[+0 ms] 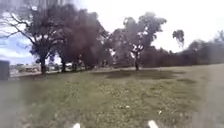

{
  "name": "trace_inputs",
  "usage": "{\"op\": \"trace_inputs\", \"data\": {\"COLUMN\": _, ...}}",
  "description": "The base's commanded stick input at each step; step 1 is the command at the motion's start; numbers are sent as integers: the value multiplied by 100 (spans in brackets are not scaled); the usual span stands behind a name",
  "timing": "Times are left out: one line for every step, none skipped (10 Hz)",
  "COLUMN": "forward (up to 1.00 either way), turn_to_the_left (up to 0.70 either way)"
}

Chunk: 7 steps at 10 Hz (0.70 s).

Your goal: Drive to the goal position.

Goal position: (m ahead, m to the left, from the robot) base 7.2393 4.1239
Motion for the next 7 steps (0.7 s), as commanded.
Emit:
{"op": "trace_inputs", "data": {"forward": 70, "turn_to_the_left": 0}}
{"op": "trace_inputs", "data": {"forward": 70, "turn_to_the_left": 0}}
{"op": "trace_inputs", "data": {"forward": 70, "turn_to_the_left": 0}}
{"op": "trace_inputs", "data": {"forward": 70, "turn_to_the_left": 0}}
{"op": "trace_inputs", "data": {"forward": 70, "turn_to_the_left": 0}}
{"op": "trace_inputs", "data": {"forward": 70, "turn_to_the_left": 0}}
{"op": "trace_inputs", "data": {"forward": 70, "turn_to_the_left": 0}}
